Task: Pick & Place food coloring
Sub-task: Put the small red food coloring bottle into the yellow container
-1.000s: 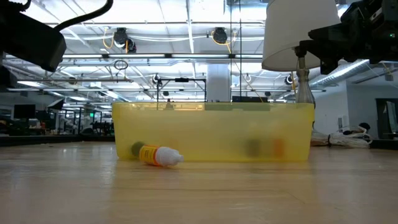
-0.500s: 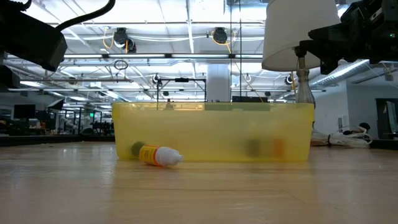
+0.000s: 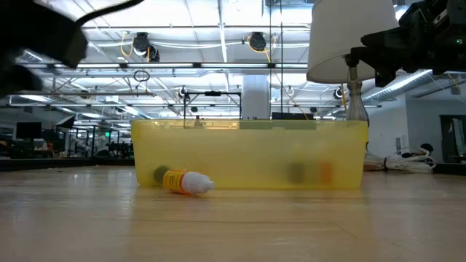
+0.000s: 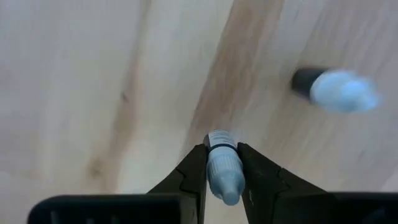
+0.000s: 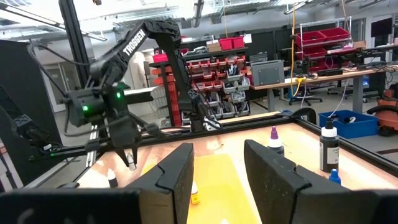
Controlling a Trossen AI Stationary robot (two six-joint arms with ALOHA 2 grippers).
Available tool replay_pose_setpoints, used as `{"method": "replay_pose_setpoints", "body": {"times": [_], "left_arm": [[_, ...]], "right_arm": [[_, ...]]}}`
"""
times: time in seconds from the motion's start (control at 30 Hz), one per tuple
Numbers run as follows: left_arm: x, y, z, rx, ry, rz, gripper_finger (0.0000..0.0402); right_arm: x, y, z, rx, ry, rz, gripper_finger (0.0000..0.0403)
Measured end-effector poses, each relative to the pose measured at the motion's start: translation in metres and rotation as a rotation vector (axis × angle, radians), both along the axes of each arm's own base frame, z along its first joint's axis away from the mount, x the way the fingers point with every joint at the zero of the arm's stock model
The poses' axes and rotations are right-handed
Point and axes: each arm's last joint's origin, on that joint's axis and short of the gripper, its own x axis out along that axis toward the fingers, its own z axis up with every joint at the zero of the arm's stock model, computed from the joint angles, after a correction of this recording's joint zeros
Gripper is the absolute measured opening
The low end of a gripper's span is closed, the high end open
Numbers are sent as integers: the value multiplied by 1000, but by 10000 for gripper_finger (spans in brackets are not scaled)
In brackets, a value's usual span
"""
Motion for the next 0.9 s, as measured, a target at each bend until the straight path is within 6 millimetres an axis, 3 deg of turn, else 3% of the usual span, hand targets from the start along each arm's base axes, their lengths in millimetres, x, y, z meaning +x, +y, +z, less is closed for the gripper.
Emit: {"method": "replay_pose_setpoints", "body": {"times": [0.23, 0.37, 0.47, 0.7, 0.9], "left_arm": [[29, 24, 56, 135, -4, -146, 71], [56, 56, 92, 243, -85, -238, 71], [77, 86, 108, 280, -142, -284, 71], [103, 160, 96, 255, -187, -251, 71], [101, 192, 68, 163, -159, -203, 71]], "right_arm": [[0, 0, 0, 0, 0, 0, 130], [0, 0, 0, 0, 0, 0, 130], [0, 0, 0, 0, 0, 0, 130], [0, 0, 0, 0, 0, 0, 130], [0, 0, 0, 0, 0, 0, 130]]}}
